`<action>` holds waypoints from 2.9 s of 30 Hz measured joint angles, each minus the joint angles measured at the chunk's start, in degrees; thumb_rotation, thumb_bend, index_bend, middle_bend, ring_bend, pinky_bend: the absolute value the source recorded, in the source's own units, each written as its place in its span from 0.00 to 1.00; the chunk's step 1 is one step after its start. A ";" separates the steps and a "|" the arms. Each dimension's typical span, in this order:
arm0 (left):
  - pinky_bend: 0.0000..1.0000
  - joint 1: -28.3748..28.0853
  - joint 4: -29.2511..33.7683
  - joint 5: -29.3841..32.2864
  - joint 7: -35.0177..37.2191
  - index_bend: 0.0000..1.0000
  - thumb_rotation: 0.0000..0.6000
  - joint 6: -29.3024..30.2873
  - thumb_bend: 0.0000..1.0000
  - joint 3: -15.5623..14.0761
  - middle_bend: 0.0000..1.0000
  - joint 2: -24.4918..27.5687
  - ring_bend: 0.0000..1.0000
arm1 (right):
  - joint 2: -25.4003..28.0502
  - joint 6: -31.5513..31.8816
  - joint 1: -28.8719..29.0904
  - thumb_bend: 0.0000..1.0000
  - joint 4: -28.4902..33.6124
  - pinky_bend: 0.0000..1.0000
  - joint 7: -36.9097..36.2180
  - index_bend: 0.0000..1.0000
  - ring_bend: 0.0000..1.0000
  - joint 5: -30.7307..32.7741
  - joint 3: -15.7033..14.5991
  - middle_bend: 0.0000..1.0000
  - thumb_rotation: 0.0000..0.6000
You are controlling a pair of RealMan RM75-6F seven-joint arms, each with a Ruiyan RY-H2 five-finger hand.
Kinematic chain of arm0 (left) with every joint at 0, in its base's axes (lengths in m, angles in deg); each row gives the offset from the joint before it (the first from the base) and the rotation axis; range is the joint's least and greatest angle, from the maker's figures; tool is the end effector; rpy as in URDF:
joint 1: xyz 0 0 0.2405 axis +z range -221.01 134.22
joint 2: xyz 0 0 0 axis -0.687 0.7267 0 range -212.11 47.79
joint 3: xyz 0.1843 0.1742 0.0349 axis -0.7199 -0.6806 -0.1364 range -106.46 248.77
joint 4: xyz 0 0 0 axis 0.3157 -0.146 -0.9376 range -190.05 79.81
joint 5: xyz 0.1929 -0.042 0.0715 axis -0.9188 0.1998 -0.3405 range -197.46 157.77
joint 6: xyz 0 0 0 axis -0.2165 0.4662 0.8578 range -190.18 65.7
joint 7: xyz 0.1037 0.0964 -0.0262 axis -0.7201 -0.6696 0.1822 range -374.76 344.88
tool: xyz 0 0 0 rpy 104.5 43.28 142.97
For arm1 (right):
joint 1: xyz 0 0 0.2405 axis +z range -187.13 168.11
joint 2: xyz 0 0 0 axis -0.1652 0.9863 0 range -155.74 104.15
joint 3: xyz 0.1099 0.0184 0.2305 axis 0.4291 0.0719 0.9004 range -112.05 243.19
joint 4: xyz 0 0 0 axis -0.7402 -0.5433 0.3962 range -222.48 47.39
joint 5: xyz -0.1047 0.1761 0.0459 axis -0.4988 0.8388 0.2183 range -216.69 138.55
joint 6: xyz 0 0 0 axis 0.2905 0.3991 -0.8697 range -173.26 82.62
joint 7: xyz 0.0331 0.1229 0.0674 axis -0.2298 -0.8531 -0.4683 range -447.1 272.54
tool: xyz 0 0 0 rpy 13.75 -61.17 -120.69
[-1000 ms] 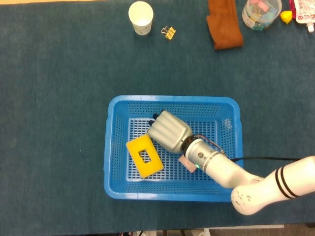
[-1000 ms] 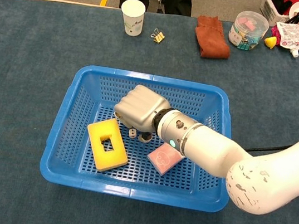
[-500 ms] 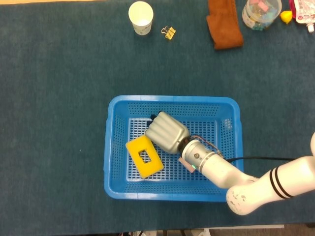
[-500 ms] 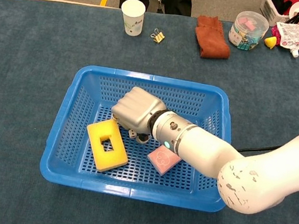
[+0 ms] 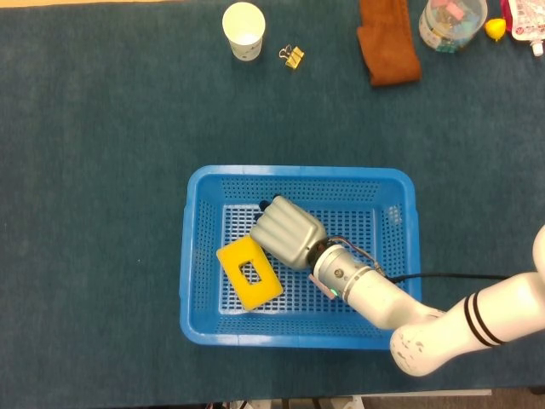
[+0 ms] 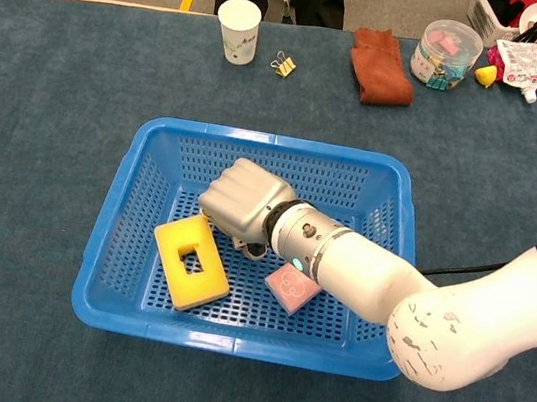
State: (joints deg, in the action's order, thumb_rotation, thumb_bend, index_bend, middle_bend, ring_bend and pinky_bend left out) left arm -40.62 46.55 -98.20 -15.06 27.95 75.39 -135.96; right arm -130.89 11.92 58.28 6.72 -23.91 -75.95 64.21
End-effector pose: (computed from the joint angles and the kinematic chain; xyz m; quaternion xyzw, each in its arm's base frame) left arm -0.3206 0.1409 0.2220 -0.5108 -0.4080 -0.3522 0.6698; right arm -0.0310 -0.2496 -0.1315 0.9235 -0.1398 0.1983 0.2970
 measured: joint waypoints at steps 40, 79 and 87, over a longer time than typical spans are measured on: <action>0.24 -2.09 0.32 -1.33 -0.14 0.32 1.00 -3.24 0.23 -0.37 0.32 0.13 0.23 | 38.19 11.54 -16.28 0.23 21.19 0.47 -22.11 0.57 0.31 -14.05 0.34 0.42 1.00; 0.24 -4.97 0.99 -0.19 -4.71 0.32 1.00 -5.45 0.23 0.28 0.32 -1.48 0.23 | 49.76 21.43 -33.32 0.25 23.17 0.36 -32.32 0.25 0.20 -20.78 -0.55 0.34 1.00; 0.24 -5.31 2.06 -0.49 -7.29 0.32 1.00 -5.34 0.23 0.06 0.32 -1.48 0.23 | 53.89 28.78 -43.12 0.25 24.91 0.36 -37.14 0.26 0.20 -27.03 -3.42 0.35 1.00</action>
State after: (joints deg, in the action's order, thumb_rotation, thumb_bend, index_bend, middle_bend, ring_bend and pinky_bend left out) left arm -45.93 48.61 -98.70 -22.35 22.60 75.45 -137.44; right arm -77.00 40.70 15.17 31.63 -61.06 -102.98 60.79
